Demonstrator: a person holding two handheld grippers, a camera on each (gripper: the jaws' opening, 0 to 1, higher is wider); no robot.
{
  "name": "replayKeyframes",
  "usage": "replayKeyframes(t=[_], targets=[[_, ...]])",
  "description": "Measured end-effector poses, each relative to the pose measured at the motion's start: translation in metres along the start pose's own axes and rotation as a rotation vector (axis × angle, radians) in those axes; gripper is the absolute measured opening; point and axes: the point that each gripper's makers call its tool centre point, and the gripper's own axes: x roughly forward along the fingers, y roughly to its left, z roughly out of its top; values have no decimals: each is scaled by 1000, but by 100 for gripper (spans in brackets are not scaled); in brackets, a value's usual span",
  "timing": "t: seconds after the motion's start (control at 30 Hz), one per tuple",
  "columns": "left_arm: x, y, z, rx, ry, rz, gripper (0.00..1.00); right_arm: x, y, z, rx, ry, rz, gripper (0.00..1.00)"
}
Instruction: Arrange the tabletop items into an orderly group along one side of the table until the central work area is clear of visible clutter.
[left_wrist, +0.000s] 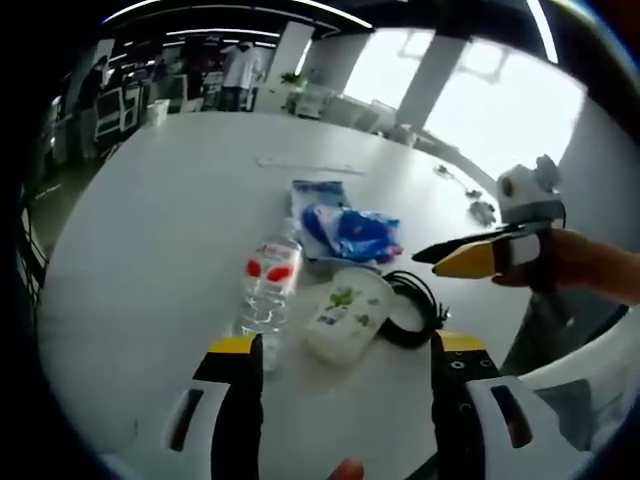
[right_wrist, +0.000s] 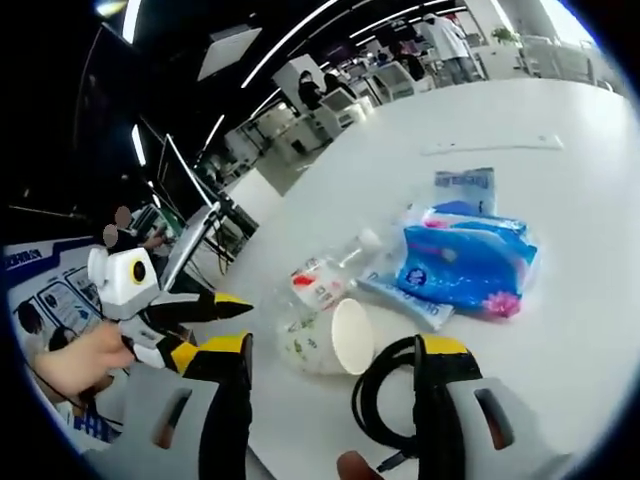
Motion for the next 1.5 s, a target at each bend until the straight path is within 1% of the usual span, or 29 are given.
replayKeyframes(t=[0.13, 0.3, 0.4, 0.53, 1.03, 1.33, 1.5], targets=[[3, -3, -2, -11, -1, -19, 63, 10, 3, 1, -6, 16, 16, 62], [8, -3, -3, -19, 2, -20, 63, 21, 9, -1, -35, 50, 38, 61], [10, -2, -4, -27, 4, -17, 62, 25, 12, -2, -45, 59, 52, 60], [13, -2, -4, -36, 3, -17, 62, 31, 15, -5, -40, 72, 69, 58], [21, -4, -10, -79, 12, -35, 62, 45, 19, -16, -29, 109, 86, 56], [25, -9, -15, -90, 20, -49, 63, 48, 24, -19, -16, 112, 107, 50], [27, -11, -17, -95, 24, -55, 63, 49, 25, -19, -10, 112, 115, 42]])
